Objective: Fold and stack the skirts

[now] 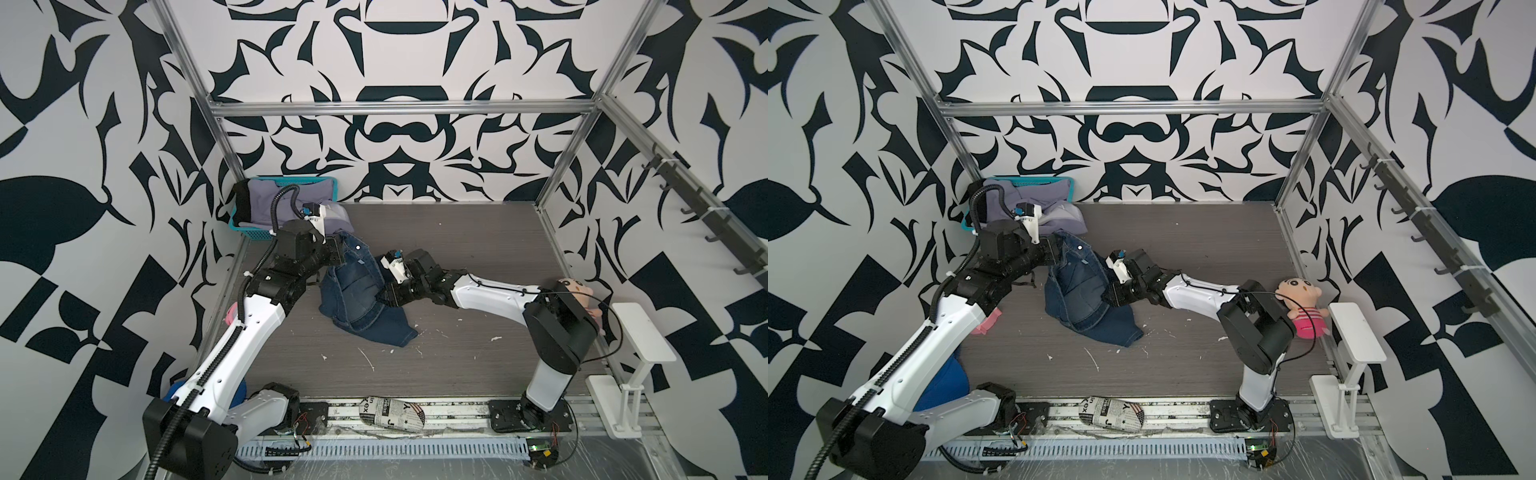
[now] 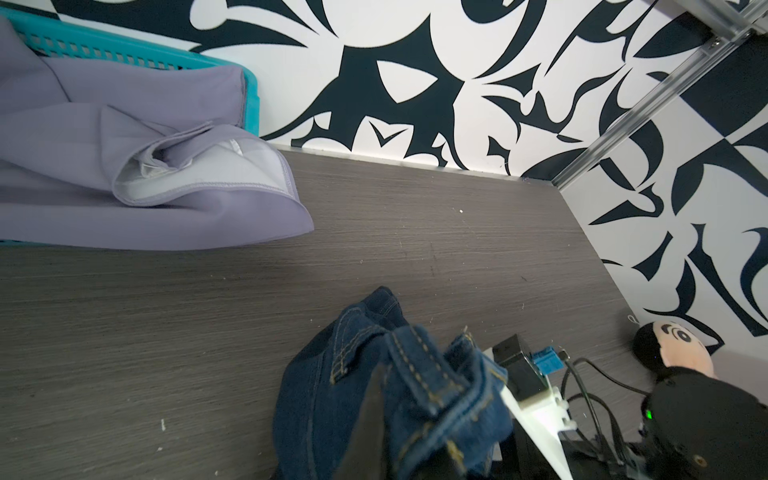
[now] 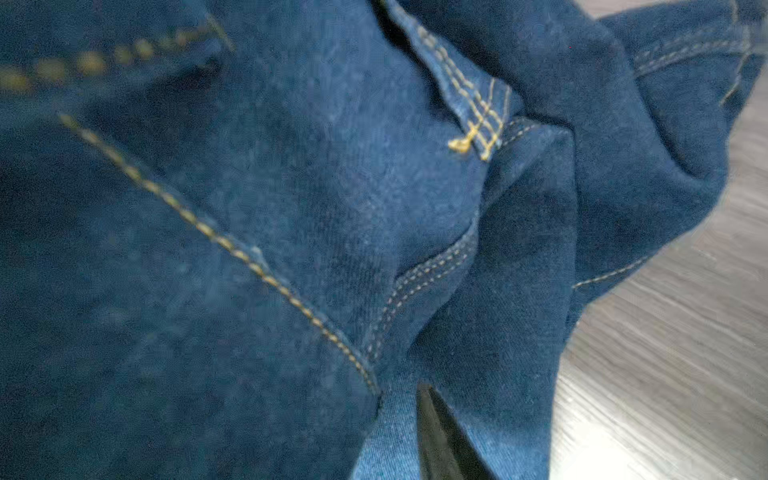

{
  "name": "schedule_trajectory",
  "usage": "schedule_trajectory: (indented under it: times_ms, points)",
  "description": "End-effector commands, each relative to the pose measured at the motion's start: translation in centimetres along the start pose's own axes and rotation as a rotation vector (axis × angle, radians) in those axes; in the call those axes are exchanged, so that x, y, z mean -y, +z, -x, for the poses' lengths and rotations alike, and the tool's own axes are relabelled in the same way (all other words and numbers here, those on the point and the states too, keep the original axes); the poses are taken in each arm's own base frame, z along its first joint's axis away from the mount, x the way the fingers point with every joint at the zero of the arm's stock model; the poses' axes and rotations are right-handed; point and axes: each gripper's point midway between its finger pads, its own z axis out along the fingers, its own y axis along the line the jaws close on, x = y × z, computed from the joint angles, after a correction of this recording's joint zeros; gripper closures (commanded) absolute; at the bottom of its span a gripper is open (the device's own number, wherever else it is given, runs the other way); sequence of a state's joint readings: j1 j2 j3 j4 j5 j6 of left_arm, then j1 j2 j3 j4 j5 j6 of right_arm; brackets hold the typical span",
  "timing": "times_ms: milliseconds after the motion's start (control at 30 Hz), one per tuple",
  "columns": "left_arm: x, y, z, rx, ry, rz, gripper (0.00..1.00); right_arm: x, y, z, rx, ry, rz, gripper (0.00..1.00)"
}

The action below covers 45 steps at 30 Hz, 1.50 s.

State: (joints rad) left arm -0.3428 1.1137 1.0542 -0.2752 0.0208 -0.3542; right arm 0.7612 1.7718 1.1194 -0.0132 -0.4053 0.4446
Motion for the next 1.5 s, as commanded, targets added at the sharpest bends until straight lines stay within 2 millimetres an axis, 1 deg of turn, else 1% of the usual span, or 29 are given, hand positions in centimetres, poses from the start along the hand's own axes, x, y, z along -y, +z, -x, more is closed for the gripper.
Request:
schedule_trajectory:
  times_ms: [0,67,100,133,233,300,333,367,467,533,600,700,767,867,933,1000,1033,1067,1133,1200,1233,1267,1300,1367,1400,1433,1467]
  points:
    - [0.7,-2.0,2.7,0.087,0.021,-0.007,1.00,-2.1,-2.1,3.8,0.109,-0.071,-0.003,0.86]
    - [0.6,-2.4,2.7,0.087,0.025,0.005,1.00,-2.0,-2.7,4.5,0.127,-0.089,-0.033,0.91]
    - [0.4,-2.6,2.7,0.088,0.032,0.014,1.00,-1.7,-3.3,5.0,0.143,-0.095,-0.066,0.99]
    - [0.4,-2.8,2.6,0.089,0.043,0.018,0.96,-1.5,-3.8,5.4,0.159,-0.100,-0.092,1.00]
    - [-0.1,-3.3,2.4,0.089,0.068,0.049,0.97,-0.6,-6.2,7.2,0.212,-0.102,-0.151,1.00]
    - [-0.7,-3.8,2.3,0.083,0.088,0.086,1.00,0.1,-8.6,8.7,0.237,-0.097,-0.196,1.00]
    - [-1.0,-4.1,2.4,0.079,0.095,0.105,1.00,0.6,-9.9,9.2,0.244,-0.096,-0.232,1.00]
    - [-1.3,-4.4,2.5,0.079,0.101,0.131,1.00,1.1,-11.6,10.0,0.264,-0.101,-0.282,1.00]
    - [-1.7,-6.3,3.7,0.105,0.145,0.182,1.00,1.8,-17.0,12.4,0.335,-0.109,-0.375,1.00]
    - [-1.9,-8.2,5.1,0.138,0.193,0.224,1.00,1.4,-19.8,13.7,0.366,-0.126,-0.400,1.00]
    - [-2.2,-10.4,6.5,0.170,0.238,0.281,1.00,0.3,-21.5,14.9,0.386,-0.160,-0.417,1.00]
    - [-2.1,-13.9,8.4,0.213,0.299,0.335,1.00,-1.1,-22.6,16.8,0.416,-0.185,-0.402,1.00]
    - [-2.1,-16.3,9.3,0.245,0.310,0.362,1.00,-2.4,-23.0,18.4,0.444,-0.201,-0.368,1.00]
    - [-2.4,-20.5,10.4,0.300,0.318,0.420,1.00,-5.3,-22.5,21.0,0.464,-0.230,-0.265,1.00]
    - [-2.9,-24.1,11.4,0.360,0.311,0.485,1.00,-7.8,-21.8,22.3,0.451,-0.279,-0.219,1.00]
    - [-2.9,-26.9,12.0,0.403,0.298,0.510,1.00,-9.8,-21.5,23.5,0.456,-0.324,-0.197,1.00]
    - [-2.5,-27.7,12.3,0.423,0.293,0.496,1.00,-10.3,-21.6,24.1,0.466,-0.328,-0.190,1.00]
    - [-2.1,-28.1,12.5,0.432,0.292,0.475,1.00,-10.7,-21.8,24.9,0.485,-0.337,-0.183,1.00]
    - [-1.4,-27.7,12.5,0.417,0.299,0.433,1.00,-10.9,-21.8,26.3,0.515,-0.369,-0.186,1.00]
    - [-0.9,-26.4,12.5,0.366,0.283,0.403,1.00,-10.4,-21.7,27.9,0.529,-0.389,-0.177,1.00]
    - [-0.7,-25.5,12.4,0.344,0.271,0.385,1.00,-10.1,-21.6,28.4,0.531,-0.397,-0.184,1.00]
    - [-0.3,-24.4,12.2,0.320,0.258,0.348,1.00,-9.9,-22.1,29.1,0.548,-0.410,-0.197,1.00]
    - [0.5,-23.1,11.7,0.293,0.241,0.291,1.00,-9.0,-21.9,29.5,0.546,-0.415,-0.210,1.00]
    - [1.8,-20.1,10.1,0.233,0.190,0.167,1.00,-6.1,-21.5,30.0,0.529,-0.391,-0.252,1.00]
    - [2.9,-18.2,8.7,0.197,0.157,0.073,1.00,-4.1,-21.4,30.2,0.521,-0.366,-0.276,1.00]
    - [4.1,-16.1,7.3,0.172,0.117,-0.034,1.00,-1.0,-20.6,29.9,0.492,-0.321,-0.308,0.84]
    - [4.9,-13.8,5.3,0.130,0.070,-0.129,0.94,1.3,-20.3,29.6,0.479,-0.291,-0.324,0.71]
